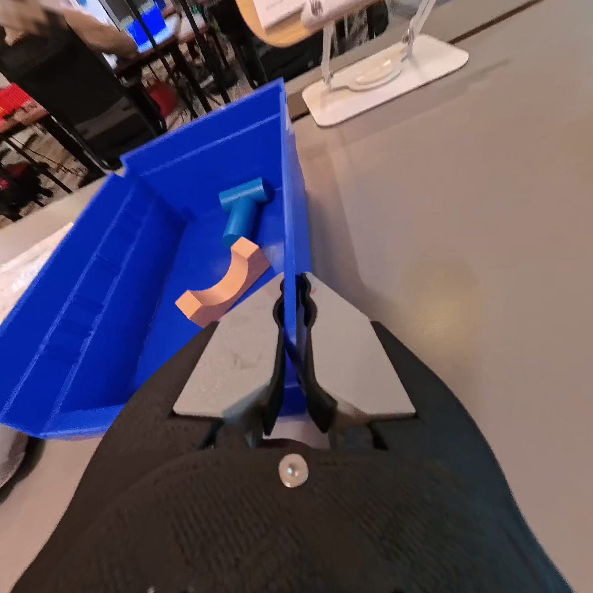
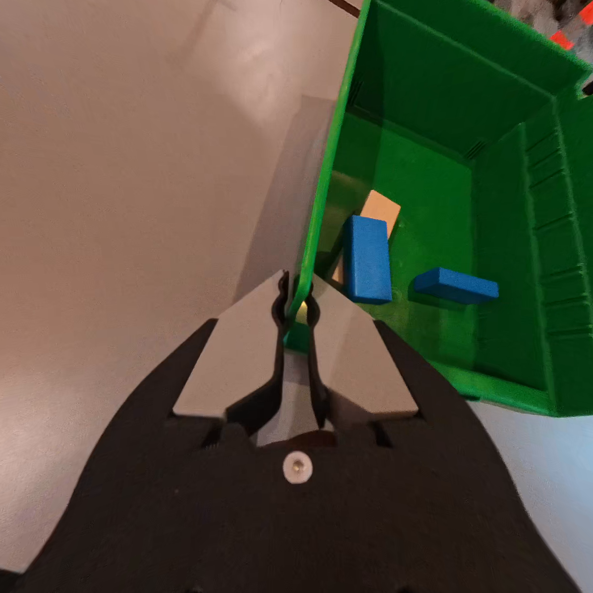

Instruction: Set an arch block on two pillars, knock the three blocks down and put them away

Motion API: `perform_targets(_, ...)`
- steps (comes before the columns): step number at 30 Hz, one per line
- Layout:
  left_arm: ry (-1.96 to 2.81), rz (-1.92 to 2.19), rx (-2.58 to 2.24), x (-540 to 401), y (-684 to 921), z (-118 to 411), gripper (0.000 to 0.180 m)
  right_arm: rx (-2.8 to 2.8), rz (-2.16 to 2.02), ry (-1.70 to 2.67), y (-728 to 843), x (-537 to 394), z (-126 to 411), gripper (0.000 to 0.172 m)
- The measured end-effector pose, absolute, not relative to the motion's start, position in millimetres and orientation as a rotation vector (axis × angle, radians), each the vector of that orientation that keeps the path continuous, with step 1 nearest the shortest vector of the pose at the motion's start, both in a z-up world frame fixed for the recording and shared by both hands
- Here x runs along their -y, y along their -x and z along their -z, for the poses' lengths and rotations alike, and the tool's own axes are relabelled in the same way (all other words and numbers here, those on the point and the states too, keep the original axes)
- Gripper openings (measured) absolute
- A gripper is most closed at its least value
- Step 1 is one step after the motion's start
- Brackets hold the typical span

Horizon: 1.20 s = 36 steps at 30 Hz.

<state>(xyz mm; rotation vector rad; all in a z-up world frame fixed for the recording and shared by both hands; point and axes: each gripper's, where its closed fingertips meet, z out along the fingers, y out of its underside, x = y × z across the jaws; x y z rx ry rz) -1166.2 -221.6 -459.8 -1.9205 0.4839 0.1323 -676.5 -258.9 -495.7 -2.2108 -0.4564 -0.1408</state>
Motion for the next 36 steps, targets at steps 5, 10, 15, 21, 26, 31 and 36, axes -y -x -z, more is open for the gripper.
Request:
perform_targets(5, 1.884, -0.027, -0.48, 251.0, 1171.9, 438.1, 0.002, 0.495, 0.181, 2.19, 698.4, 257.4, 493.7, 0.006)
perform_targets(10, 1.791, 0.093, -0.463, 283.6, 1179.5, 402.5, 0.002, 0.583, 0.163, 2.176, 785.9, 257.3, 493.1, 0.013)
perform_targets(15, 1.706, -0.031, -0.479, 312.2, 1188.9, 371.5, 0.002, 0.674, 0.087, 2.183, 896.5, 259.2, 491.5, 0.015)
perform_targets(21, 1.675, -0.072, -0.494, 337.6, 1204.1, 357.7, 0.002, 0.748, -0.146, 2.143, 1033.7, 256.9, 493.7, 0.019)
perform_targets(26, 1.67, -0.147, -0.484, 350.3, 1228.0, 359.9, 0.002, 0.804, -0.512, 2.095, 1155.0, 261.1, 481.7, 0.025)
perform_targets(31, 1.692, -0.257, -0.477, 363.8, 1256.2, 367.5, 0.002, 0.885, -0.556, 1.877, 1176.0, 286.1, 427.6, 0.025)
perform_targets(36, 1.669, -0.285, -0.501, 381.9, 1257.5, 358.8, 0.002, 0.973, -0.509, 1.787, 1090.7, 307.6, 412.4, 0.034)
